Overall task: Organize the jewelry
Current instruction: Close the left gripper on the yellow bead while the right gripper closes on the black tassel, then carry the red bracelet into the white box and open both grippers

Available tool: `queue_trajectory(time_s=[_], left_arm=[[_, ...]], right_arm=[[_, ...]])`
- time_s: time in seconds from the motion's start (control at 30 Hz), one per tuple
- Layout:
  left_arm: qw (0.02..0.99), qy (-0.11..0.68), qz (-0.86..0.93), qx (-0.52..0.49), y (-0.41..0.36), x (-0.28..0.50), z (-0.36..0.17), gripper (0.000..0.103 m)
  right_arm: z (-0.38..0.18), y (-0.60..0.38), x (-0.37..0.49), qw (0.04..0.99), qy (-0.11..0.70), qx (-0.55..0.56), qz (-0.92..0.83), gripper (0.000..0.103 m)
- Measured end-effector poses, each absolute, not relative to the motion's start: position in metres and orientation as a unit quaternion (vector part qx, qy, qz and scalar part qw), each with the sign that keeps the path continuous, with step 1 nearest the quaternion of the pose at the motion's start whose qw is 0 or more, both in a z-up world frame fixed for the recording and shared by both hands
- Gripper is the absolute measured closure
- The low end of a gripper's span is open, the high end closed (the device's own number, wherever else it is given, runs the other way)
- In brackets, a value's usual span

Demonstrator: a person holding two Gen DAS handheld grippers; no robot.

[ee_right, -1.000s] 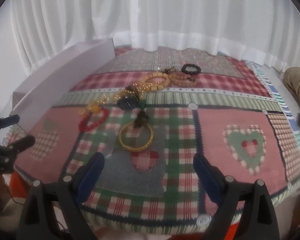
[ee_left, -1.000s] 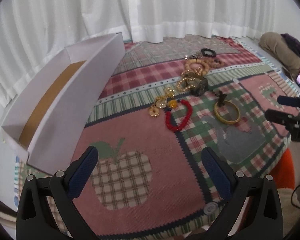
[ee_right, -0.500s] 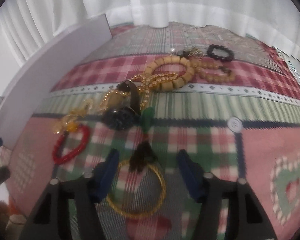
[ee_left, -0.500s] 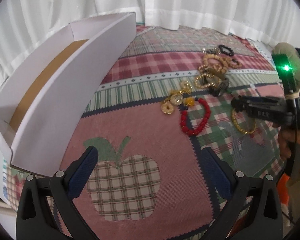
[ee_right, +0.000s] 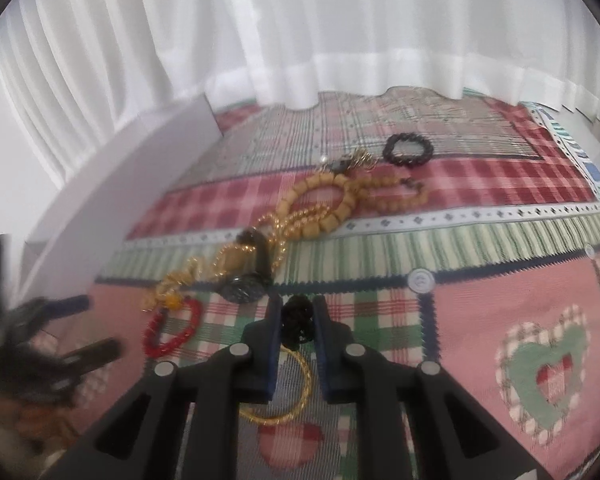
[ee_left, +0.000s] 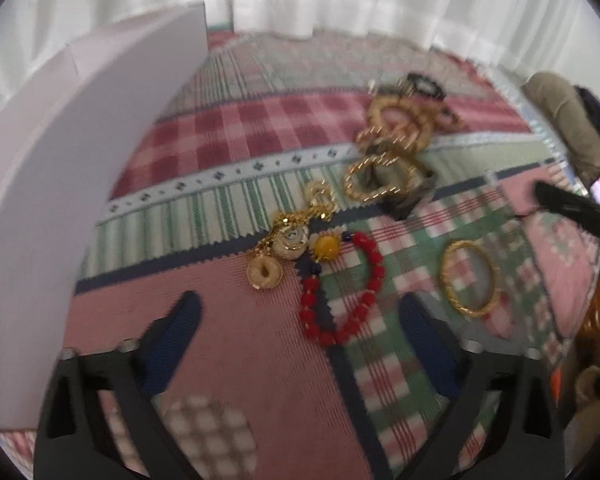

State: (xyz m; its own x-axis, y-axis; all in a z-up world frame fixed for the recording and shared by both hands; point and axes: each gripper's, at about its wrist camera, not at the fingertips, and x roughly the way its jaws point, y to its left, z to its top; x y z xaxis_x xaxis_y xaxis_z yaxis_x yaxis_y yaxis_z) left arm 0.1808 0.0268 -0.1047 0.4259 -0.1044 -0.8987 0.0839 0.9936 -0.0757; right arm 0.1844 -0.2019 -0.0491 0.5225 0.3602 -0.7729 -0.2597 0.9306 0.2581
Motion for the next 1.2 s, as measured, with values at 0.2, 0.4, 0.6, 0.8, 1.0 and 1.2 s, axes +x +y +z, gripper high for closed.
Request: queue_trajectory(time_s=[0.2, 0.4, 0.6, 0.8, 1.0, 1.2], left_arm=[[0.836, 0.546, -0.044, 0.017, 0.008, 0.206, -0.128, 0.04], [0.843, 0.532, -0.062, 0.049, -0.014, 0.217, -0.126, 0.087], [0.841, 0.534, -0.084, -0.027, 0.02, 0.184, -0.099, 0.088], [0.856, 0.505, -0.069, -0.089, 0.074, 0.145, -0.039, 0.088], [0.887, 0.446, -0.004, -0.114, 0.152, 0.12, 0.039, 0.087], [0.902, 0.409, 0.074, -0.119, 0.232, 0.126, 0.07, 0.087]], right_arm=[[-0.038, -0.218, 0.167, 0.878, 0.436, 0.076, 0.182, 0.088], [-0.036, -0.221, 0.158, 0.881, 0.431, 0.078, 0.182, 0.088], [-0.025, -0.22, 0.148, 0.878, 0.431, 0.079, 0.193, 0.088], [0.0, -0.184, 0.152, 0.858, 0.441, 0.079, 0.25, 0.088], [0.037, -0.103, 0.169, 0.821, 0.446, 0.087, 0.345, 0.088], [0.073, 0.006, 0.203, 0.781, 0.445, 0.1, 0.427, 0.088]])
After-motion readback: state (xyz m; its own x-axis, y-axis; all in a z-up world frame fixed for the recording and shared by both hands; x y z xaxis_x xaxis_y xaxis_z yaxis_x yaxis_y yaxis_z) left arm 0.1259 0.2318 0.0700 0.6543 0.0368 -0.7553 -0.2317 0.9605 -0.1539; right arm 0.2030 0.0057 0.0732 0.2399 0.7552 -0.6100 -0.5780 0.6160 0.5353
